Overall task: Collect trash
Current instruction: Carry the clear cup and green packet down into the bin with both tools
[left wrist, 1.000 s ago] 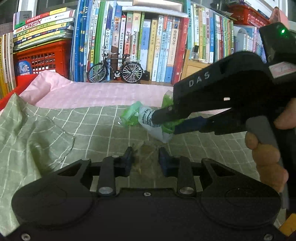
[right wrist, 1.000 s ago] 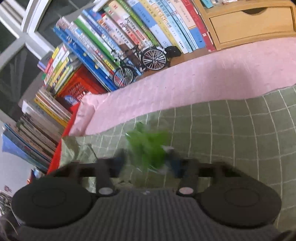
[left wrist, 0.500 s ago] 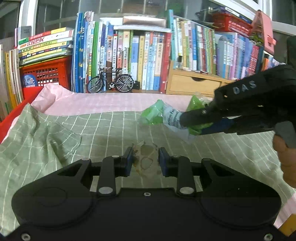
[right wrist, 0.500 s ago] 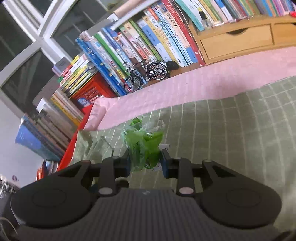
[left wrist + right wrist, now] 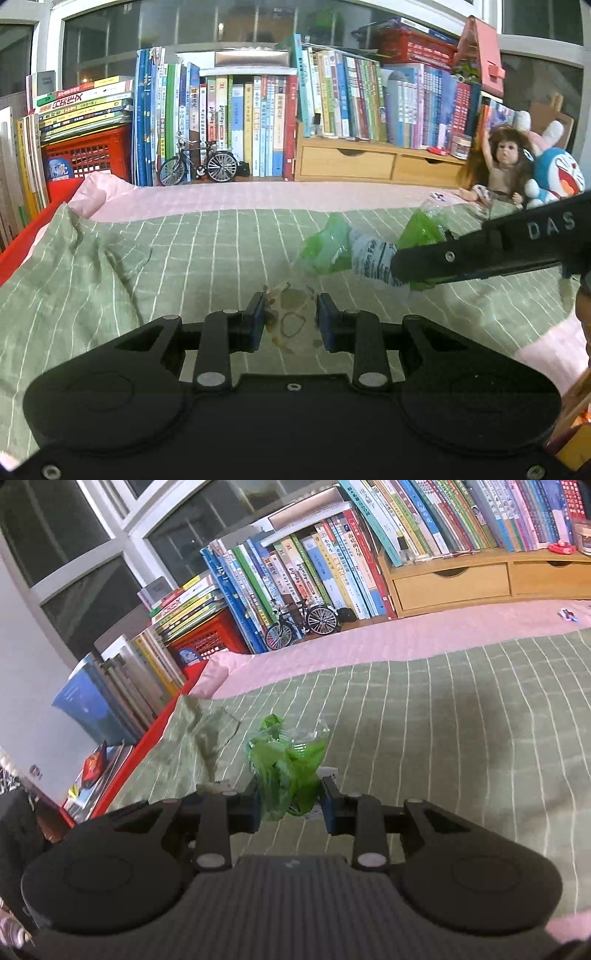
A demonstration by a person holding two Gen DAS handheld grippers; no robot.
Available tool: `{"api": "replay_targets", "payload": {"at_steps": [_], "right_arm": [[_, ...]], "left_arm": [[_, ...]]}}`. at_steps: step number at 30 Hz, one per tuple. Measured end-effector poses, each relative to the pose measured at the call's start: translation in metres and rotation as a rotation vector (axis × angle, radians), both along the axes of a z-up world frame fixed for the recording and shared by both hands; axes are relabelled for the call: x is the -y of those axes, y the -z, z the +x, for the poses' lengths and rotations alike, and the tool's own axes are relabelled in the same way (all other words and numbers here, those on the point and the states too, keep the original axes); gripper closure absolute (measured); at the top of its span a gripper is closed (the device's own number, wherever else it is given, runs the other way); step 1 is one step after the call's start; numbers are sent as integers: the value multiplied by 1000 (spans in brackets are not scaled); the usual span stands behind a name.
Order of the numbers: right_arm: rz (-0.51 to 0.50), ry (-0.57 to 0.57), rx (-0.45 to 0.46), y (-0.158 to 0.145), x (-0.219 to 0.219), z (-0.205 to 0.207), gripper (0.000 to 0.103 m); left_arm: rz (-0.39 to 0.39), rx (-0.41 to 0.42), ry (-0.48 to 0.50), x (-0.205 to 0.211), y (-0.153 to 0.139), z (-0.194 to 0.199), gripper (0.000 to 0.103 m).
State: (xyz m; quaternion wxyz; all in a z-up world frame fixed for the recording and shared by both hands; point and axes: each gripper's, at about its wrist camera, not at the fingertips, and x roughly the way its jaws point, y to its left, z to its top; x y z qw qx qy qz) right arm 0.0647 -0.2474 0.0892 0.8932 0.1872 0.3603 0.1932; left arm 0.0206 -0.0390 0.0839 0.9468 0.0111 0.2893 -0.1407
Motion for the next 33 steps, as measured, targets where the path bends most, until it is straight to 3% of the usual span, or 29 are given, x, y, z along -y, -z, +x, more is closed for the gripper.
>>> {"api": "replay_targets", "payload": {"at_steps": [18,33], "right_arm": [[-107,-71,10,19,-2,-110,67],[-182,-160,-20,35,-9,-165,67]], "left_arm": [[10,-10,43,-3,15,-90,74],[28,-2,84,-11,27,-149,74]]}}
